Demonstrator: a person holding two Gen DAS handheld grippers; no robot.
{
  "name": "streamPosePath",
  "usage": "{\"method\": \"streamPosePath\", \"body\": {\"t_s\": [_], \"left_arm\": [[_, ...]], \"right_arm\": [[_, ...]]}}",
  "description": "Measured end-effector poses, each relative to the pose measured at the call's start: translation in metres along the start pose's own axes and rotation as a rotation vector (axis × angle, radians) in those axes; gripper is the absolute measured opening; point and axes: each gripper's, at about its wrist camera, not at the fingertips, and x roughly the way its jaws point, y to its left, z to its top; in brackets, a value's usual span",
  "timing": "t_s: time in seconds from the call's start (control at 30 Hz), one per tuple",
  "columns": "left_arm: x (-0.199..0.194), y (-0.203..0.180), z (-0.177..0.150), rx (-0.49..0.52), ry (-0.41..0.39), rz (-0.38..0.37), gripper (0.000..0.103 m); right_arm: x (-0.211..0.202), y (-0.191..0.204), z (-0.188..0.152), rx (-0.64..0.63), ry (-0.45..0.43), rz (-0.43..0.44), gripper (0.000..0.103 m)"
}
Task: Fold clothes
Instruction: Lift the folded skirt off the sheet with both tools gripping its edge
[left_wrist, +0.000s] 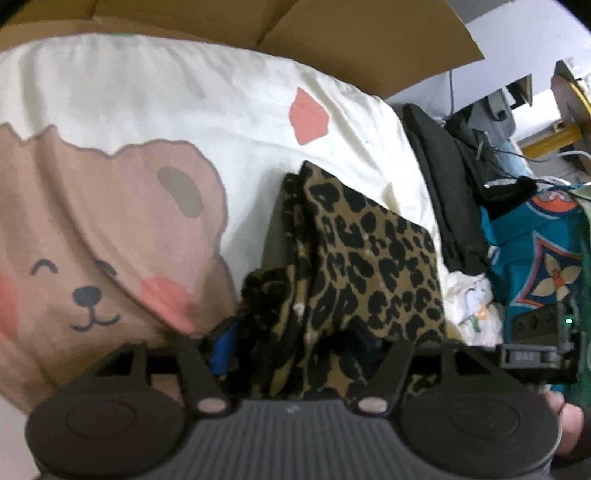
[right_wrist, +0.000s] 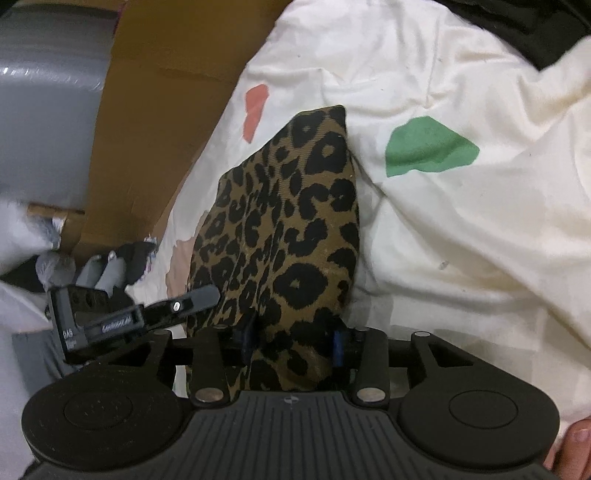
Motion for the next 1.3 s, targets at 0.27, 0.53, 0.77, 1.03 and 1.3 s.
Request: {"method": "streamPosePath", "body": {"t_s": [0.27,0.53,0.77,1.03,1.3], "left_arm": [[0.007,0.000,0.007,0.000,0.013,-0.035,0.045],[0.007,0.005,0.008,0.002,0.028,-0.059,0.048],[0.010,0.006,0.008,-0.007,0.033,-0.047,0.041],[-0.003,-0.016,0.001,0.043,-0.001,0.019,0.027],[-0.042,-0.047,-0.011,0.055,-0.060,0.096,0.025]], "right_arm": [[0.016,-0.005,-0.001,0.043,0.011,0.023,0.043],[0.015,-0.009,-0.002,0.065,0.019,0.036,0.033],[0.018,-0.006,-0.001,0.065,0.019,0.023,0.033],[0.016,0.020,0.000,-0.015,0.018,-0.042,0.008],[0.002,0.063,-0.007,-0.158,0.024,-0.093,0.006]]}}
